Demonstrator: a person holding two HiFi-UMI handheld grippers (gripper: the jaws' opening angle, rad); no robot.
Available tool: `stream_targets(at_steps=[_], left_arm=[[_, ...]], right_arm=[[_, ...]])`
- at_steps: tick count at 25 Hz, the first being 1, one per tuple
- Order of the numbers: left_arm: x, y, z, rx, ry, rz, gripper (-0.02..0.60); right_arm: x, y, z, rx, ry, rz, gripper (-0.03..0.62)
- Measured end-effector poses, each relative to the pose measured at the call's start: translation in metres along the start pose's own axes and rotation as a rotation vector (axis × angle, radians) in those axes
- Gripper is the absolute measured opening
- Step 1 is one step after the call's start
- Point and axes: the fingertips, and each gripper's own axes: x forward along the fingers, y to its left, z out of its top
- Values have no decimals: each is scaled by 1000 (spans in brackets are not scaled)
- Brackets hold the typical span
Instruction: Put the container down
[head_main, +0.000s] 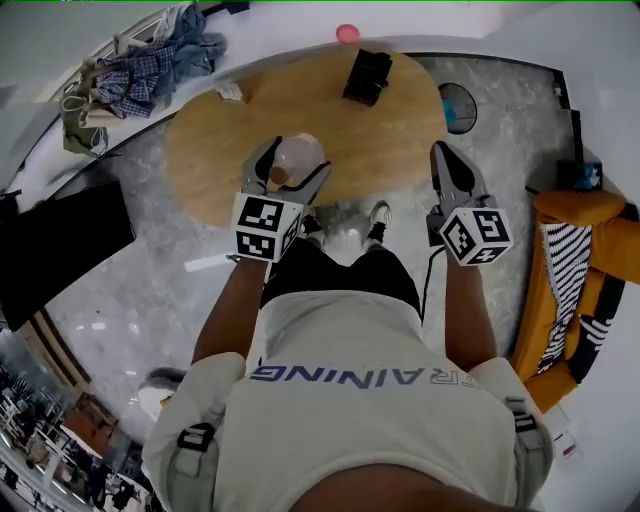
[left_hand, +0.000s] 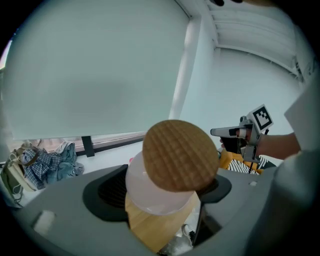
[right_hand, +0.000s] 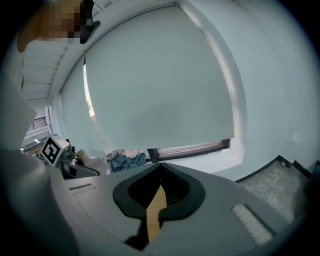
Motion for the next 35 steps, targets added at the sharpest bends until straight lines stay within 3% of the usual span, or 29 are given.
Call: stream_targets(at_steps=[5, 11, 17, 24, 30, 35], left_arm=[[49, 9, -43, 29, 77, -21, 393], [143, 11, -107, 92, 157, -8, 393], [234, 17, -171, 101, 241, 24, 392], [316, 0, -243, 91, 377, 26, 393], [355, -15, -269, 164, 406, -12, 393], [373, -17, -281, 191, 448, -5, 393]], right_arm=[[33, -10, -45, 32, 73, -3, 15], [45, -44, -101, 104, 123, -20, 15], [37, -64, -158, 153, 188, -17, 15], [48, -86, -190, 180, 205, -14, 15], [50, -95, -198, 234, 191, -10, 15], [31, -98, -220, 245, 240, -9, 15]])
